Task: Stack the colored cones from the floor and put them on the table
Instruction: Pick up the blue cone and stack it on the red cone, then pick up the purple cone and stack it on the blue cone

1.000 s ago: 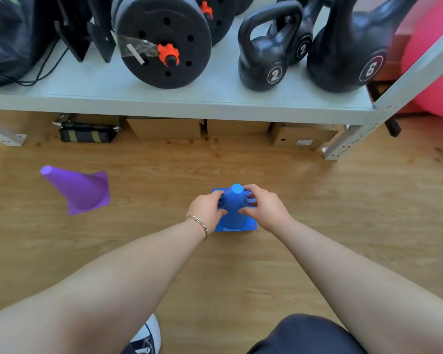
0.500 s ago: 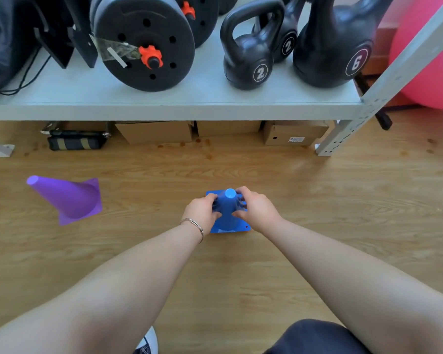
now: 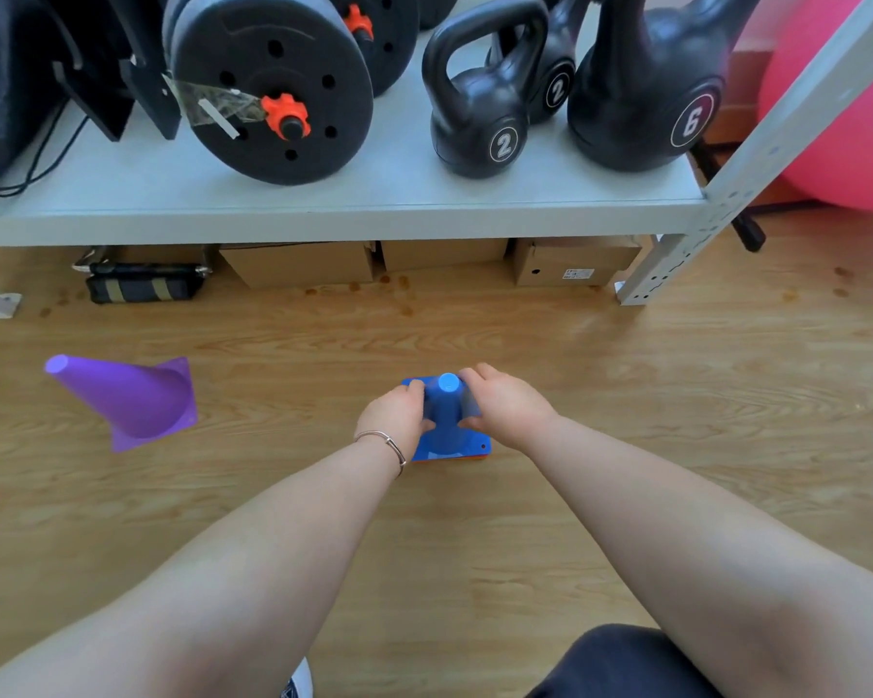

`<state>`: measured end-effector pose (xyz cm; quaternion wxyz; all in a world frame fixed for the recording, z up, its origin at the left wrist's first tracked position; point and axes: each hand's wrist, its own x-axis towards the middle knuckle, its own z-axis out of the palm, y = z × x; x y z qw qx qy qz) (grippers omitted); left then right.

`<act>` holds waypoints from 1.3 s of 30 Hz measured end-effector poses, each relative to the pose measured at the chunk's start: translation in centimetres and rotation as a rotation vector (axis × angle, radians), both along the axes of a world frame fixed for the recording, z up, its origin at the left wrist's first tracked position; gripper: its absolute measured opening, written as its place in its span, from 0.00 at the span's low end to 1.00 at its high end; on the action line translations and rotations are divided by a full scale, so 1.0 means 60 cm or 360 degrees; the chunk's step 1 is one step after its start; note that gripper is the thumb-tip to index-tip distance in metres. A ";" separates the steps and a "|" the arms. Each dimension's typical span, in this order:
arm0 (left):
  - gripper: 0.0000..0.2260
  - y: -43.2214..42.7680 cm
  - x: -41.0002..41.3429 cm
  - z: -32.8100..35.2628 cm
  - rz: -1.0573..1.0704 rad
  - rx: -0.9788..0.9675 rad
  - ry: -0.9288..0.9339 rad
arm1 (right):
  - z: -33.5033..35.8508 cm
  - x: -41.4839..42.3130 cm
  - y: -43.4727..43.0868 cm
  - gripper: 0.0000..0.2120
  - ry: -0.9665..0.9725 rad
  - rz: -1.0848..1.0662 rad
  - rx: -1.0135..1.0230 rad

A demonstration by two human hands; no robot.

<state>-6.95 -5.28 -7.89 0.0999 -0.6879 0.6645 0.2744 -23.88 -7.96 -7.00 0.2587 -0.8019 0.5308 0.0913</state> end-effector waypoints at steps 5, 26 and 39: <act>0.38 0.009 0.009 0.015 -0.0183 -0.0247 -0.0348 | 0.019 -0.009 -0.009 0.29 0.0277 0.0326 -0.0608; 0.35 0.038 0.362 0.251 -0.0111 -0.0639 -0.0878 | 0.229 0.252 -0.062 0.28 0.0129 0.0347 -0.1025; 0.39 0.148 0.620 0.128 0.0742 -0.0488 -0.0849 | 0.147 0.504 -0.045 0.29 0.0069 0.0751 -0.0850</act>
